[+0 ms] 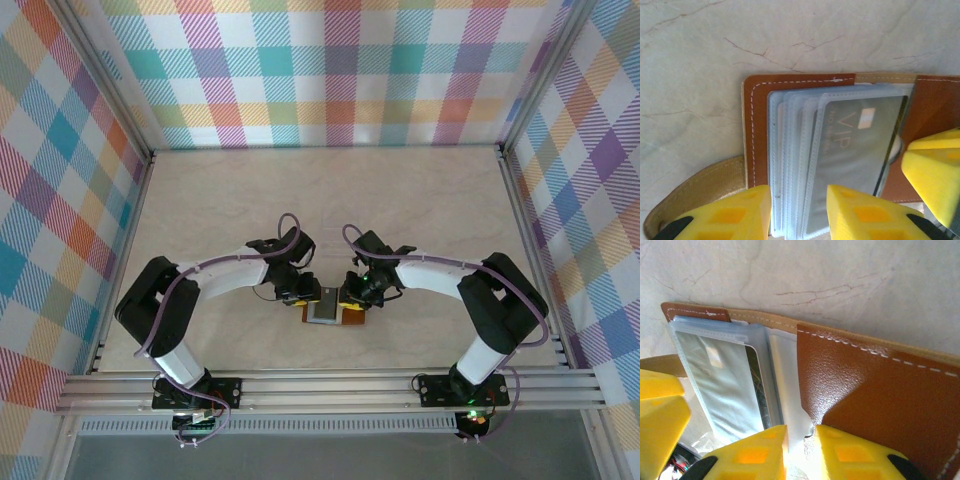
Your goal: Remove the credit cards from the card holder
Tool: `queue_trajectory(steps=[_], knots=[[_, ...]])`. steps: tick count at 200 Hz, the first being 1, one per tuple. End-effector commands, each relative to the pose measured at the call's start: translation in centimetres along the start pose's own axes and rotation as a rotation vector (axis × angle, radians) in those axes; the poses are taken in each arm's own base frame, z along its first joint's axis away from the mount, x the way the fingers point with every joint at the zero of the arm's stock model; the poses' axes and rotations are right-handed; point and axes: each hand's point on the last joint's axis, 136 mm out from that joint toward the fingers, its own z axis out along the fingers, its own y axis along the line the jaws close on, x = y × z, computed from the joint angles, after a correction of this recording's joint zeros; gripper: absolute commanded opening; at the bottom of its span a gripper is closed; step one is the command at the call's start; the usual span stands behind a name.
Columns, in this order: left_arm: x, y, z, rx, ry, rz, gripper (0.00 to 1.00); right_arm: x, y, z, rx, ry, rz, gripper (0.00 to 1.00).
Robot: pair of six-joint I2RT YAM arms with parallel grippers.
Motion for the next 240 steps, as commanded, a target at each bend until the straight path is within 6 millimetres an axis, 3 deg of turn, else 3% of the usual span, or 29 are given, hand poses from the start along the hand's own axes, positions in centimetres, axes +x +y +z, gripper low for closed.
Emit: queue_trajectory(steps=[1,41,65,110,196,240], knots=[[0.7,0.5,1.2,-0.017,0.033,0.011,0.33,-0.6,1.6,-0.8,-0.05,-0.037,-0.016,0.26],[1.1,1.9,1.9,-0.076,0.054,-0.003,0.27,-0.7,2.1,-0.5,-0.077,-0.028,-0.017,0.29],[1.2,2.0,1.8,-0.081,0.054,-0.004,0.26,-0.8,1.7,0.0,-0.063,-0.024,-0.011,0.27],[1.2,1.9,1.7,-0.076,0.051,-0.008,0.25,-1.0,2.8,0.6,-0.118,-0.008,-0.023,0.28],[1.2,1.8,1.6,-0.076,0.049,-0.008,0.25,-0.8,0.8,2.0,-0.052,0.01,0.009,0.19],[1.0,2.5,1.1,-0.113,0.028,-0.009,0.25,-1.0,-0.6,0.8,0.041,-0.038,0.01,0.15]])
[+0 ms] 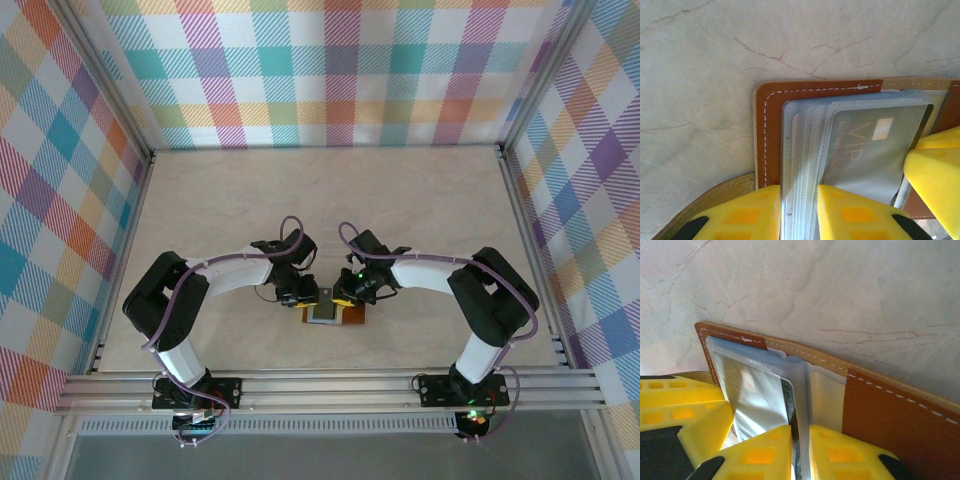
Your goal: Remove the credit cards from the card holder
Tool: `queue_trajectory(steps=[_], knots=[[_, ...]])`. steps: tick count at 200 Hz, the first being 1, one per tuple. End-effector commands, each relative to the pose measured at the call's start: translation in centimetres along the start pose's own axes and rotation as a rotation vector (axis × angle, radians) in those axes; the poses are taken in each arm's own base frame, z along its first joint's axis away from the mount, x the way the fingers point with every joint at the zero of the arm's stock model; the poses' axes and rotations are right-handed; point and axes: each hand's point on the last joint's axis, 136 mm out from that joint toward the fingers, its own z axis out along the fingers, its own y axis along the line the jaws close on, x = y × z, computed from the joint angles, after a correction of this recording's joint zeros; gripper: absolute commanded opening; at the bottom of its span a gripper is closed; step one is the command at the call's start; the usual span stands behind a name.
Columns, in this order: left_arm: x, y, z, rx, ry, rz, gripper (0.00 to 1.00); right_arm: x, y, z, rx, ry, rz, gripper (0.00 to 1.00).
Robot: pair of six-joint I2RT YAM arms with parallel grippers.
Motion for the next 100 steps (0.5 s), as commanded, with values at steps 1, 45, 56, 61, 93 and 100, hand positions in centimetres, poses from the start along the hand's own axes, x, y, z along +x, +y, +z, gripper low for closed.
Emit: queue_trajectory(steps=[1,45,56,61,93,100], knots=[[0.9,1.7,0.0,-0.083,0.01,-0.005,0.25,0.2,-1.9,-0.7,0.109,-0.027,0.019,0.15],[1.0,1.7,0.1,-0.084,0.014,-0.008,0.25,0.0,-1.7,-1.4,0.115,-0.047,0.012,0.13],[1.0,1.7,0.0,-0.085,0.013,-0.008,0.25,0.0,-1.6,-1.5,0.111,-0.05,0.011,0.13],[1.0,1.7,0.0,-0.085,0.012,-0.006,0.25,-0.1,-1.5,-1.6,0.108,-0.052,0.008,0.14],[0.8,1.3,-0.3,-0.068,0.005,-0.003,0.25,-0.1,-0.4,-1.4,0.056,-0.043,-0.008,0.17],[0.7,1.0,-0.5,-0.06,-0.003,-0.002,0.25,-0.1,-0.3,-1.3,0.044,-0.042,-0.008,0.19]])
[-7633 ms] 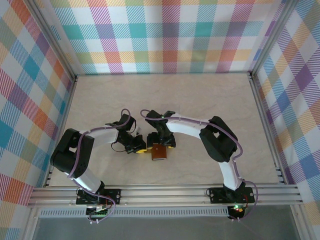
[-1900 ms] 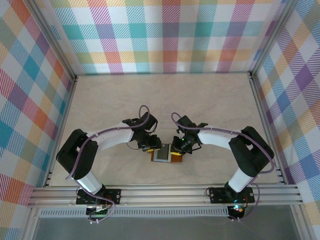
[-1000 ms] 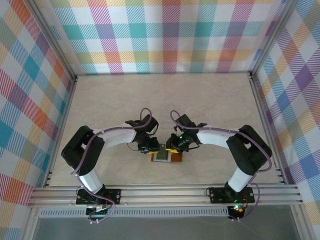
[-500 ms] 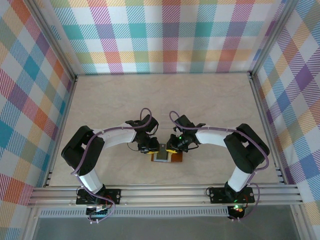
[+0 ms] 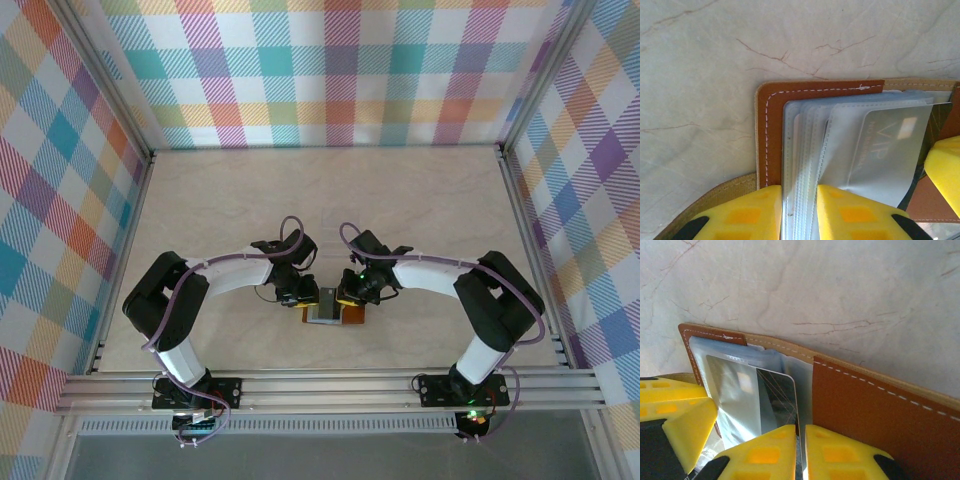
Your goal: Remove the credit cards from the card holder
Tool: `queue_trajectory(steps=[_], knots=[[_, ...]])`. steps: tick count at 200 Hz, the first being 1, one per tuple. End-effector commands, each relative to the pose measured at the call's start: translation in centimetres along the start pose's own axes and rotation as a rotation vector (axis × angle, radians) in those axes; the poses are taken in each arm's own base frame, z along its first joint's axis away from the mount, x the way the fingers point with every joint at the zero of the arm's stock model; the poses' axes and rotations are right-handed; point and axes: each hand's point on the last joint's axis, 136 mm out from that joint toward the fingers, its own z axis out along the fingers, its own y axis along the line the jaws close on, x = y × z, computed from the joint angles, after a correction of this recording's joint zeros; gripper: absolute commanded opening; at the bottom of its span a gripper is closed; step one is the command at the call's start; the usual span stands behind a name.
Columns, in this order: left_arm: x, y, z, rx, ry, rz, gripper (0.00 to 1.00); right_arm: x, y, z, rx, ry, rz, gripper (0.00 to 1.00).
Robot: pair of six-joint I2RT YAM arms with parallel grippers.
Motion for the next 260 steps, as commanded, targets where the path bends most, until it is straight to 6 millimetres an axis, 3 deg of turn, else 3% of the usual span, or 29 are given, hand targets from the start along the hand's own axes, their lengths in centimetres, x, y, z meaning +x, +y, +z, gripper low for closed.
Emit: queue_trajectory(steps=[1,23,40,82,120,143,174,260], knots=[[0.7,0.9,-0.6,-0.052,-0.001,-0.002,0.26,0.0,0.6,-0.4,-0.024,-0.001,-0.008,0.2],[0.0,-0.4,-1.9,-0.008,-0.04,0.009,0.29,0.0,1.2,-0.3,-0.057,0.004,-0.008,0.29],[-0.4,-1.4,-2.6,0.023,-0.051,0.015,0.31,0.0,1.2,-0.1,-0.062,0.01,-0.005,0.29],[-0.3,-1.9,-1.7,0.05,-0.025,0.005,0.37,0.2,1.0,0.3,-0.062,0.019,0.001,0.28],[-0.1,0.3,0.1,-0.031,-0.018,0.003,0.31,0.1,0.5,1.2,-0.099,-0.001,0.004,0.23],[0.1,1.5,0.6,-0.062,-0.015,-0.008,0.24,0.3,0.6,1.6,-0.135,-0.004,0.004,0.2],[0.4,2.8,1.1,-0.067,-0.01,-0.043,0.21,0.2,1.3,1.6,-0.204,-0.024,0.003,0.17],[0.3,7.0,-0.7,-0.08,-0.039,-0.138,0.19,-1.3,5.2,1.1,-0.33,-0.039,-0.07,0.11]])
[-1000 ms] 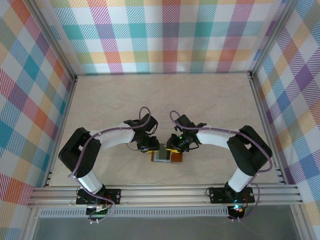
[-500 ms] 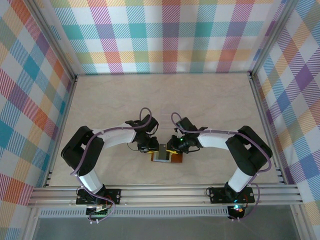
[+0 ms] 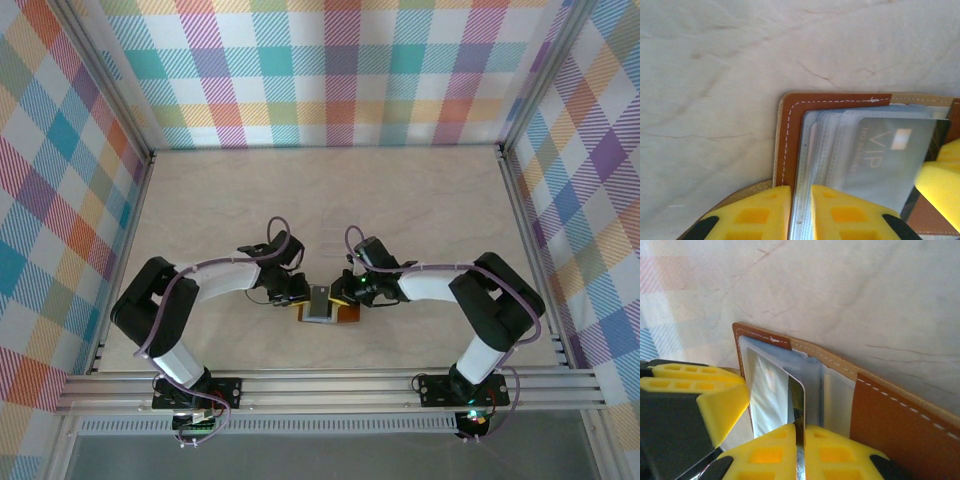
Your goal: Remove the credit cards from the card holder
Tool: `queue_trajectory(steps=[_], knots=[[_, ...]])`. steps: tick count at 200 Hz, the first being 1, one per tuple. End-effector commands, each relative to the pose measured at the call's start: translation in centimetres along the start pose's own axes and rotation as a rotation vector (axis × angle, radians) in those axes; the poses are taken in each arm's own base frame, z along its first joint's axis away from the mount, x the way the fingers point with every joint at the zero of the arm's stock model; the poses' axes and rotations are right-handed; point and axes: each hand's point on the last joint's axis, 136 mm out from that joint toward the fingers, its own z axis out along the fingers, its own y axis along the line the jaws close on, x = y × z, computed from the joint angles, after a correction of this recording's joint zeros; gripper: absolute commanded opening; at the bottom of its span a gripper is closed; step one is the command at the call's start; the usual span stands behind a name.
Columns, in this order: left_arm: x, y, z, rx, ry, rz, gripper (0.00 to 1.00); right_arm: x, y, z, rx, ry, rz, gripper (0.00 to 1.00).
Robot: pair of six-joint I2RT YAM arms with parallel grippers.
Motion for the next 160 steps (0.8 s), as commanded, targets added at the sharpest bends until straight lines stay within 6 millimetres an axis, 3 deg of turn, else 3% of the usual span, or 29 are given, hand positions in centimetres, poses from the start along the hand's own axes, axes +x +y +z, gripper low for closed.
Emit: queue_trajectory(steps=[1,29,53,99,129,160], knots=[[1.1,4.7,-0.3,-0.128,0.023,-0.066,0.19,-1.0,2.2,0.6,-0.062,0.003,-0.038,0.11],[0.5,5.6,-1.6,-0.122,-0.003,-0.082,0.19,-1.5,3.6,1.2,-0.101,0.024,-0.07,0.09],[0.1,5.4,-2.1,-0.091,-0.004,-0.088,0.2,-1.6,3.6,1.5,-0.102,0.031,-0.08,0.08],[-0.3,3.6,-2.7,-0.013,-0.008,-0.08,0.22,-1.3,1.4,1.8,-0.008,0.033,-0.062,0.07],[-1.1,1.0,-3.8,0.096,-0.033,-0.055,0.32,-1.0,2.4,2.3,-0.077,0.073,-0.09,0.07],[-1.0,0.7,-3.8,0.101,-0.032,-0.036,0.38,-0.9,3.7,2.8,-0.133,0.116,-0.121,0.07]])
